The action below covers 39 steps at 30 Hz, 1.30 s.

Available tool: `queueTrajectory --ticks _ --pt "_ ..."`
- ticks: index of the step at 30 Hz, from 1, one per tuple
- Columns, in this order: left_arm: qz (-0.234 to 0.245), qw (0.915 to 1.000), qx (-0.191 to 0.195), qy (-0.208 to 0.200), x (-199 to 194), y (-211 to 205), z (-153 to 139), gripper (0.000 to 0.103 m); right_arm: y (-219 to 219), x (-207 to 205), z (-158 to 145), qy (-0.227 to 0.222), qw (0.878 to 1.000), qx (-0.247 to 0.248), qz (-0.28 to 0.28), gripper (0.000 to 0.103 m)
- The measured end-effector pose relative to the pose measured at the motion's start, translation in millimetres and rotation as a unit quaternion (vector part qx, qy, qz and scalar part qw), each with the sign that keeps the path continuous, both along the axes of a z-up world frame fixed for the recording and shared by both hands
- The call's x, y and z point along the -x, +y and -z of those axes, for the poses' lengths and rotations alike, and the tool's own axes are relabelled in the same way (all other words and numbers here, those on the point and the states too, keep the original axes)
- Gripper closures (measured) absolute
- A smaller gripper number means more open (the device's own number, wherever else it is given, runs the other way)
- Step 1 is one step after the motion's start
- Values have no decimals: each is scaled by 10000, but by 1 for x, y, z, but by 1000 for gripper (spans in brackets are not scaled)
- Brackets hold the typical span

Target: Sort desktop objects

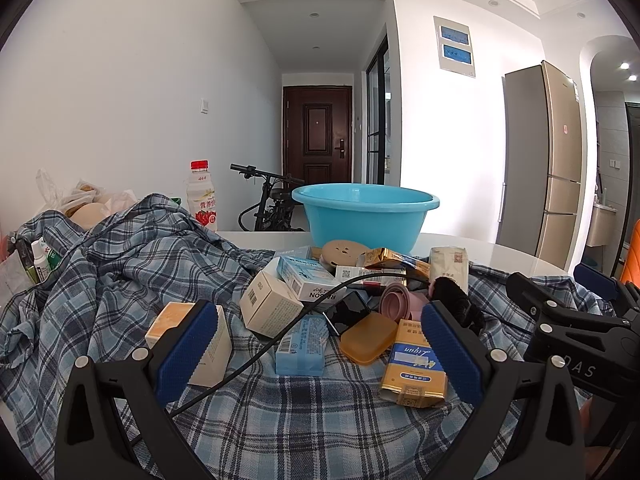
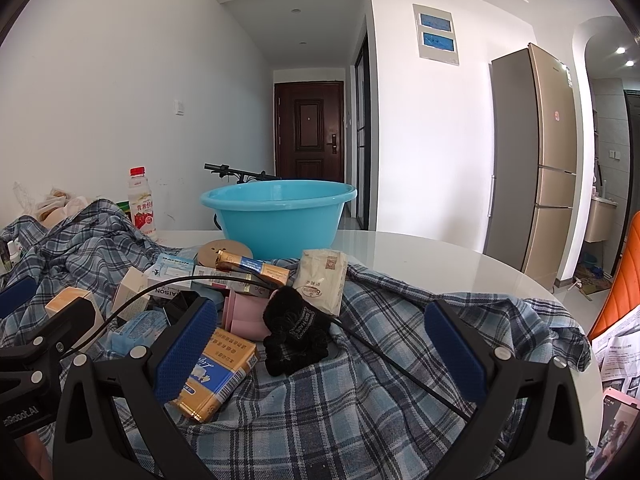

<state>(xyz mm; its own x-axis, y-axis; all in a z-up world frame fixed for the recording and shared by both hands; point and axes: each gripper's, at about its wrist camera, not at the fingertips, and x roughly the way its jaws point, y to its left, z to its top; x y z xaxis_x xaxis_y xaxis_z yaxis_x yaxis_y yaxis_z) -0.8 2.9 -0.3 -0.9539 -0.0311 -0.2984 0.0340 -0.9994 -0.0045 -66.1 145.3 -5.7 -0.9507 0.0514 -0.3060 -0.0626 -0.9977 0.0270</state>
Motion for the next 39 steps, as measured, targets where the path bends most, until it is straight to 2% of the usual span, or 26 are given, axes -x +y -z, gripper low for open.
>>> queueTrajectory --ticks 14,17,23,30,33,39 --pt "-234 9996 25 -129 0 -3 0 0 -3 3 -2 -108 9999 14 -50 0" --pt "-51 10000 -53 66 -4 -3 -7 0 -6 6 -1 -198 9998 -47 -15 0" --pt "-74 9999 96 101 -6 0 -17 0 -1 4 -2 -185 9998 66 -16 0" --pt "-312 9986 400 138 -8 1 -25 0 3 3 -9 -210 9995 189 -110 0" --pt "-357 9977 534 203 -9 4 -31 0 3 -2 -21 2 10000 26 -81 0" --pt "-82 9997 234 -28 4 1 -51 0 -4 -7 -47 195 9969 -738 171 0"
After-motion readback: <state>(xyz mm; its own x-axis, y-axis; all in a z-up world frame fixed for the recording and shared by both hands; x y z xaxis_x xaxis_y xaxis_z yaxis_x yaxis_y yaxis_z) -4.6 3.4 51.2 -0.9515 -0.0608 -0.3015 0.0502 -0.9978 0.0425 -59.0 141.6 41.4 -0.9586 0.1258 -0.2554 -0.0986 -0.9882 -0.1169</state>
